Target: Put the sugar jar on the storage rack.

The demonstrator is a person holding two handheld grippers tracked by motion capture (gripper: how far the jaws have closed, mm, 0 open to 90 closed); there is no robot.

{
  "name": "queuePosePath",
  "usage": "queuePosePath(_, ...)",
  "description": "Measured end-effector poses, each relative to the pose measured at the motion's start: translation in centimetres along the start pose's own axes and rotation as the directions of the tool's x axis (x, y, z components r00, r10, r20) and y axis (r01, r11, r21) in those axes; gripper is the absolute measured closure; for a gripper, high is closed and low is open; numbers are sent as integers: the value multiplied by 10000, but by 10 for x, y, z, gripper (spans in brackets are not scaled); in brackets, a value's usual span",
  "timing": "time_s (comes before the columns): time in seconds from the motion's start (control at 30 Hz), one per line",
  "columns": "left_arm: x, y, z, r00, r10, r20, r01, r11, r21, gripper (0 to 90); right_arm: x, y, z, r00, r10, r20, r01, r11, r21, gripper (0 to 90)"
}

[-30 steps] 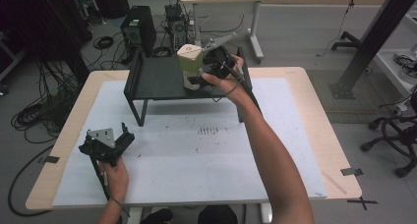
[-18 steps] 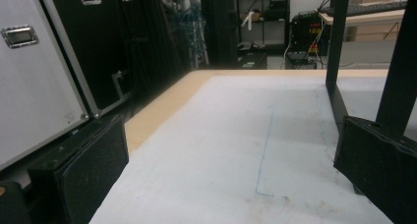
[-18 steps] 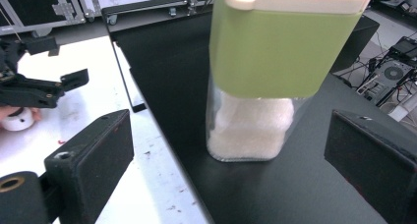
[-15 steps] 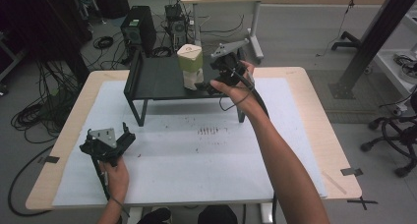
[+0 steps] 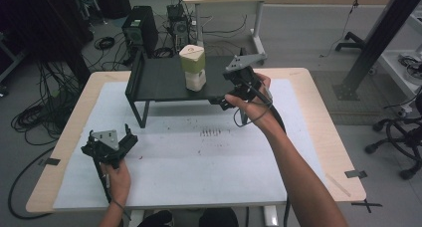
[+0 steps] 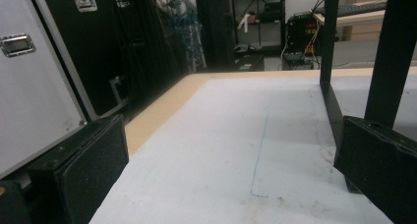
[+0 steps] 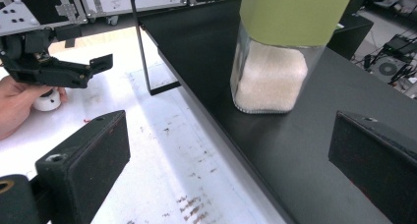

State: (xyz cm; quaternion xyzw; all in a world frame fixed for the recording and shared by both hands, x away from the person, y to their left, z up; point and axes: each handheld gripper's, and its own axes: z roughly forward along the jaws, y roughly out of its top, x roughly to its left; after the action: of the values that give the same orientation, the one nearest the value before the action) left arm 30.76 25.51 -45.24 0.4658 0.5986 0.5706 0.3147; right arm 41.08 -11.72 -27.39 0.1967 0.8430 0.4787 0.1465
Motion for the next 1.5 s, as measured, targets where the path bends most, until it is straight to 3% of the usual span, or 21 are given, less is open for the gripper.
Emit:
queuePosePath(0.23,0,0,0,10000,-16,-29,16,10000,-7,2,14,-14,-19,9999,-104,-104,102,9998,-186,22)
queuePosePath(0.67,-1,0,0,9999,126,-12,-126,9999,37,2,36,-46,-38,9976,-89,-687,75,9997,-215,35)
queuePosePath(1.27,-2,0,1,9999,160,-34,-160,9999,48,2,50,-89,-44,9970,107,-768,-107,9999,4,32)
queuePosePath(1.5,-2,0,1,9998,216,-41,-216,9998,48,2,53,-94,-44,9972,56,-745,-58,10000,-27,30)
